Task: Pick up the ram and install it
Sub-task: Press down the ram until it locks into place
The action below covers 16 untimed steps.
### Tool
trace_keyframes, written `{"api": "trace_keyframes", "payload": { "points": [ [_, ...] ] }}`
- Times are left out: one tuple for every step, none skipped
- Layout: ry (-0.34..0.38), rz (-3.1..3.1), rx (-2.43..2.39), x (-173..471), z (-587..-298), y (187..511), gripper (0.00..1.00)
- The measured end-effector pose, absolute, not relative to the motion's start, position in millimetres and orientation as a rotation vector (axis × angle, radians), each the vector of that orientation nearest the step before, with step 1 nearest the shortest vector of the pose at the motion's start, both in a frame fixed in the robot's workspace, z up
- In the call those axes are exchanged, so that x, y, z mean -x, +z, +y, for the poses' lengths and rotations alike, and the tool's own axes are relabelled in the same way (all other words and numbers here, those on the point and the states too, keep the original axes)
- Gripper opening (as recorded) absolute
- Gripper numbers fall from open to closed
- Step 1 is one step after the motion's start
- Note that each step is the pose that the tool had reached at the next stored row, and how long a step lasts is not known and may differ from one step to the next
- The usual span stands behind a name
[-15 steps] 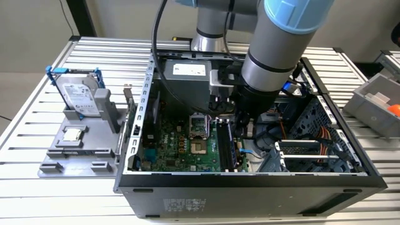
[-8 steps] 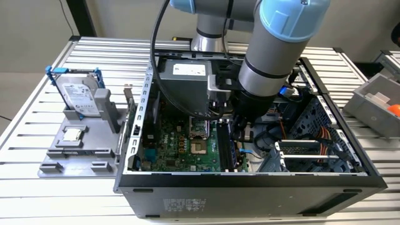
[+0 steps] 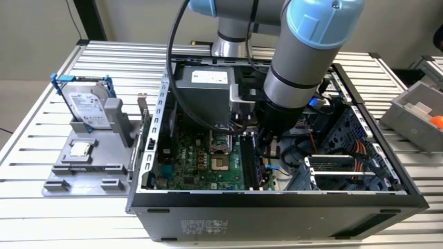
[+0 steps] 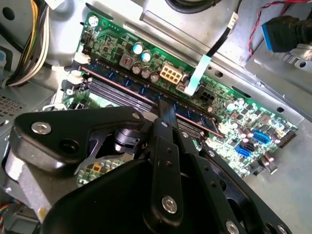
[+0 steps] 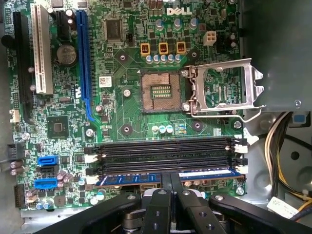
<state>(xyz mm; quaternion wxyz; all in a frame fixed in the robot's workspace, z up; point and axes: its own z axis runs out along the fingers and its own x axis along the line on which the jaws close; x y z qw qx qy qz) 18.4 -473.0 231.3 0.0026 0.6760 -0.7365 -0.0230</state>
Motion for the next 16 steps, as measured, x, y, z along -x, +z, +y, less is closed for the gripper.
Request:
{"api": "trace_keyframes", "payload": {
  "points": [
    [-0.072,-2.31,-2.12,-18.4,-473.0,230.0,0.0],
    [-0.072,-2.31,-2.12,-18.4,-473.0,228.9,0.0],
    [-0.072,-2.31,-2.12,-18.4,-473.0,228.4,0.0],
    [-0.072,-2.31,-2.12,-18.4,-473.0,227.9,0.0],
    [-0.072,-2.31,-2.12,-18.4,-473.0,227.4,0.0],
    [-0.072,-2.31,-2.12,-18.4,-473.0,226.6,0.0],
    [-0.072,-2.31,-2.12,-18.4,-473.0,225.8,0.0],
    [-0.072,-2.31,-2.12,-18.4,-473.1,225.0,0.0],
    [-0.072,-2.31,-2.12,-18.4,-473.1,224.3,0.0],
    [-0.071,-2.309,-2.12,-18.4,-473.1,223.5,0.0],
    [-0.071,-2.309,-2.119,-18.4,-473.2,222.6,0.0],
    [-0.071,-2.309,-2.12,-18.4,-473.2,221.9,0.0],
    [-0.071,-2.31,-2.12,-18.4,-473.2,221.0,0.0],
    [-0.072,-2.31,-2.12,-18.4,-473.1,220.2,0.0],
    [-0.072,-2.31,-2.12,-18.4,-473.1,219.9,0.0],
    [-0.072,-2.31,-2.12,-18.3,-473.1,219.8,0.0]
  ]
}}
